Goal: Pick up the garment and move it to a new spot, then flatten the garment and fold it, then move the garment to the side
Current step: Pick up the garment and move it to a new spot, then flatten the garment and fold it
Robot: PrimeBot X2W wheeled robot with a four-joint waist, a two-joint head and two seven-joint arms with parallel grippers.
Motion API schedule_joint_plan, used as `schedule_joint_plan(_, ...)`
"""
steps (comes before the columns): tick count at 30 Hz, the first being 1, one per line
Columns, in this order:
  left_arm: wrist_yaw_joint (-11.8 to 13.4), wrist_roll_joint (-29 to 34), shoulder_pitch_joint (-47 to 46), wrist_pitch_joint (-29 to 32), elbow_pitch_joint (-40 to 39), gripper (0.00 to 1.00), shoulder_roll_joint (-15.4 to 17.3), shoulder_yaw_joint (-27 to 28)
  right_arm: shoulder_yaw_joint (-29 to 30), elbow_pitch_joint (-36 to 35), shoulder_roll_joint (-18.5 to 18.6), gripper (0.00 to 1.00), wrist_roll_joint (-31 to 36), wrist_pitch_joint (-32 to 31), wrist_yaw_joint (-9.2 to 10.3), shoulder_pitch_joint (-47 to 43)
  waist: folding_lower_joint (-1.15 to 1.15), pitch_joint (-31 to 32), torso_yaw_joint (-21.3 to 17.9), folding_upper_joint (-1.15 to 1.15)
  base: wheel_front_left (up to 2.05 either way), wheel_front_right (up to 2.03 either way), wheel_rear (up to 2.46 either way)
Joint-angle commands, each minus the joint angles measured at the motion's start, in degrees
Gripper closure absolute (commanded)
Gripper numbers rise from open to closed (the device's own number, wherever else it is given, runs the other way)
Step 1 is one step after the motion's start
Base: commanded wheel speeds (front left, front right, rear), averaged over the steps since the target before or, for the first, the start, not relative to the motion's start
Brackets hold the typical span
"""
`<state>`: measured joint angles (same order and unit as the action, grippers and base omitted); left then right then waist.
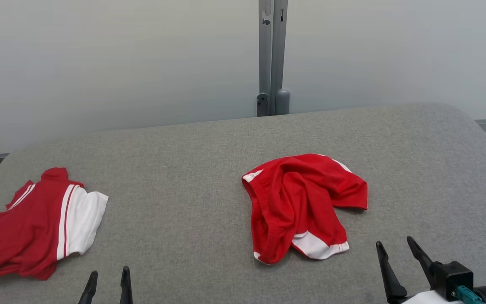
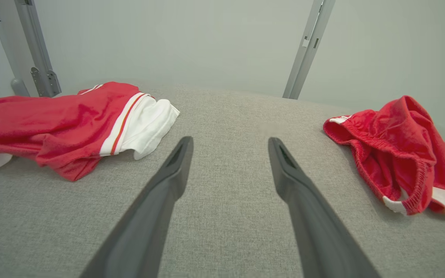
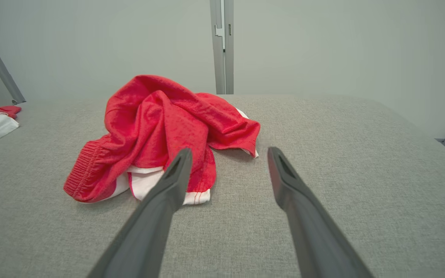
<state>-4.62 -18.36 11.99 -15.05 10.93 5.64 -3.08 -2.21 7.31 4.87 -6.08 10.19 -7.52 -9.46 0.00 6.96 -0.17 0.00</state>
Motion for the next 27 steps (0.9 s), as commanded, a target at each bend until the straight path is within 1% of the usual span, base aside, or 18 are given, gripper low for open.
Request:
schedule_joint_plan(1, -0.47, 0.56, 0.7, -0.18, 0.23, 0.0, -0.06, 0.59, 0.47, 0.35, 0.24, 0.0, -0.39, 0.51, 0.06, -0.95, 0.0, 0.05, -0.03, 0.0, 0.0, 0.0, 0.0)
schedule_joint_plan(6, -1.38, 1.49, 1.15, -0.18, 1.06, 0.0, -0.38, 2.01, 1.38, 0.87, -0.01, 0.0, -1.13, 1.05, 0.06, -1.07, 0.0, 0.04, -0.71, 0.0, 0.0, 0.0, 0.0)
schedule_joint_plan(13, -2.37, 2.27, 0.61, -0.19, 1.57, 0.0, -0.83, 2.12, 0.56, 1.31, -0.26, 0.0, -1.26, 1.34, 0.06, 0.22, 0.0, -0.11, -1.72, 0.0, 0.0, 0.0, 0.0)
schedule_joint_plan(24, -2.87, 2.05, 0.57, -0.19, 2.78, 0.0, -1.42, 1.69, -0.52, 1.65, -0.25, 0.0, -1.35, 1.22, 0.06, 0.64, 0.0, -0.22, -2.22, 0.0, 0.0, 0.0, 0.0)
schedule_joint_plan(27, -2.88, 2.09, -0.1, -0.19, 3.54, 0.0, -0.85, 0.6, -0.86, 1.33, -0.2, 0.0, -1.35, 1.02, 0.06, 0.73, 0.0, -0.21, -2.69, 0.0, 0.0, 0.0, 0.0)
